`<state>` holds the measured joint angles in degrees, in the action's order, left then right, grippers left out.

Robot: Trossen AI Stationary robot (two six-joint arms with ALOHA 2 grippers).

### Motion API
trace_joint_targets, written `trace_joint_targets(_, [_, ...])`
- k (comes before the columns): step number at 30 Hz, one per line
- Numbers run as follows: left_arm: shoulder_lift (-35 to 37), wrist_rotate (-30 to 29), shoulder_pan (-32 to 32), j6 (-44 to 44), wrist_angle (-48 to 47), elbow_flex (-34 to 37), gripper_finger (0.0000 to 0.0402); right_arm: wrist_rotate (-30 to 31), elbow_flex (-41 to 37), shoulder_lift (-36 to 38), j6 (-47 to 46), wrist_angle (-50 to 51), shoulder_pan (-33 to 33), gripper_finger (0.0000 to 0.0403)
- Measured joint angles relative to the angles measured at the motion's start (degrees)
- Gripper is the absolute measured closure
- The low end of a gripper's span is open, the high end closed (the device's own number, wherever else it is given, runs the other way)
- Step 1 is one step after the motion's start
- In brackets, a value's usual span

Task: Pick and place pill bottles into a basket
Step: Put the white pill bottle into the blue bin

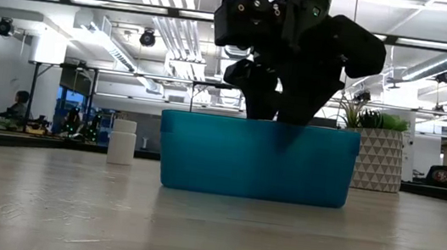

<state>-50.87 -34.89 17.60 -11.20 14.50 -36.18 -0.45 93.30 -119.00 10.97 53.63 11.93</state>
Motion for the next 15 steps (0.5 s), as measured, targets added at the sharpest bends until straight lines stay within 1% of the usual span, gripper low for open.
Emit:
trace_joint_targets(8, [0.0, 0.0, 0.0, 0.0, 0.0, 0.0, 0.0402, 0.0, 0.0, 1.4, 0.5, 0.2, 0.0, 0.0156])
trace_joint_targets(15, [0.0, 0.0, 0.0, 0.0, 0.0, 0.0, 0.0402, 0.6, 0.0, 4.9, 1.3, 0.7, 0.0, 0.0162])
